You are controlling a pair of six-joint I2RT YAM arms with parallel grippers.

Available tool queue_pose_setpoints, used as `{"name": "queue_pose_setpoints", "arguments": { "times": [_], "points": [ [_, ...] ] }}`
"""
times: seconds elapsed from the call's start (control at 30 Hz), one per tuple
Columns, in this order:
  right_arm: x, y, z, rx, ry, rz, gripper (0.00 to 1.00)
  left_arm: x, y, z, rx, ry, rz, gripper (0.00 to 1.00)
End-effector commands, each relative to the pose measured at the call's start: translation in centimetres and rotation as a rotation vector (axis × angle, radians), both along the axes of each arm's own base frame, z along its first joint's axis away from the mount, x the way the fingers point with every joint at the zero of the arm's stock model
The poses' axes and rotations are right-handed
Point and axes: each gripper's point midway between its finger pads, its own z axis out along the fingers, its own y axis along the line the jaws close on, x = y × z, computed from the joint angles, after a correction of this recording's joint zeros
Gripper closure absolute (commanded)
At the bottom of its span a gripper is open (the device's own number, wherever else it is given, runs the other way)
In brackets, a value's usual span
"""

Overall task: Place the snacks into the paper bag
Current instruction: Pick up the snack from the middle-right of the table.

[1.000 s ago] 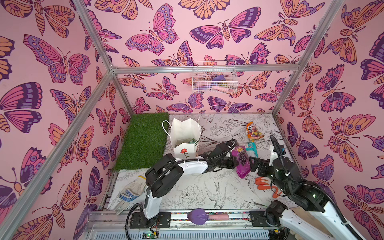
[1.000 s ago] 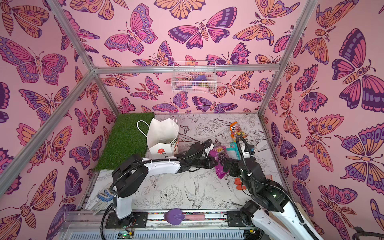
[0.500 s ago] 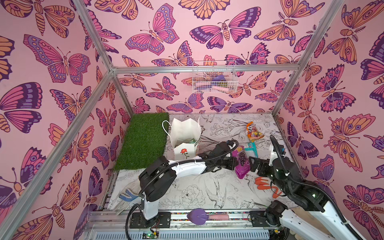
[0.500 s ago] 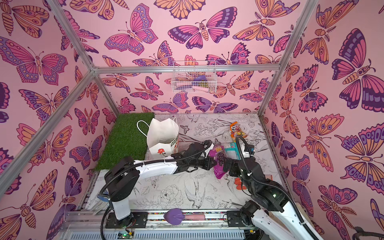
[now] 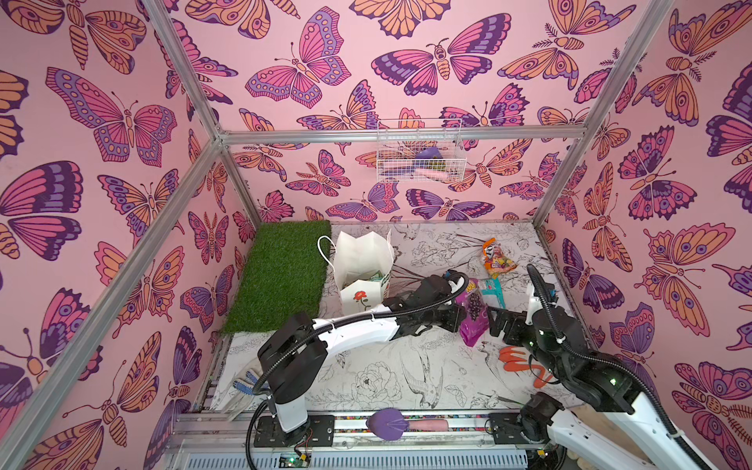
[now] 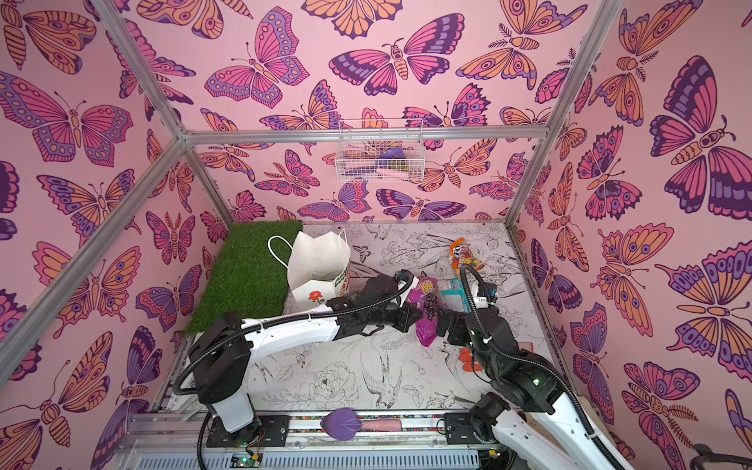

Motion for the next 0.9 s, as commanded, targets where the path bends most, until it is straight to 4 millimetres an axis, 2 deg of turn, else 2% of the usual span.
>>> {"name": "queue_pose_setpoints", "arguments": {
  "times": [0.0, 0.57, 0.87],
  "points": [
    [0.0, -0.4, 0.2, 0.018, -0.006, -0.026, 0.00, 0.4, -0.4, 6.5, -0.099, -0.160, -0.008, 1.00],
    [-0.1, -0.3, 0.0, 0.027, -0.001, -0.026, 0.00, -0.6, 2.2, 13.5, -0.093, -0.358, 0.019, 1.00],
    [-0.1, -0.4, 0.1, 0.033, -0.003, -0.029, 0.00, -0.8, 4.3, 17.9, -0.107, -0.464, 0.056, 1.00]
  ]
}}
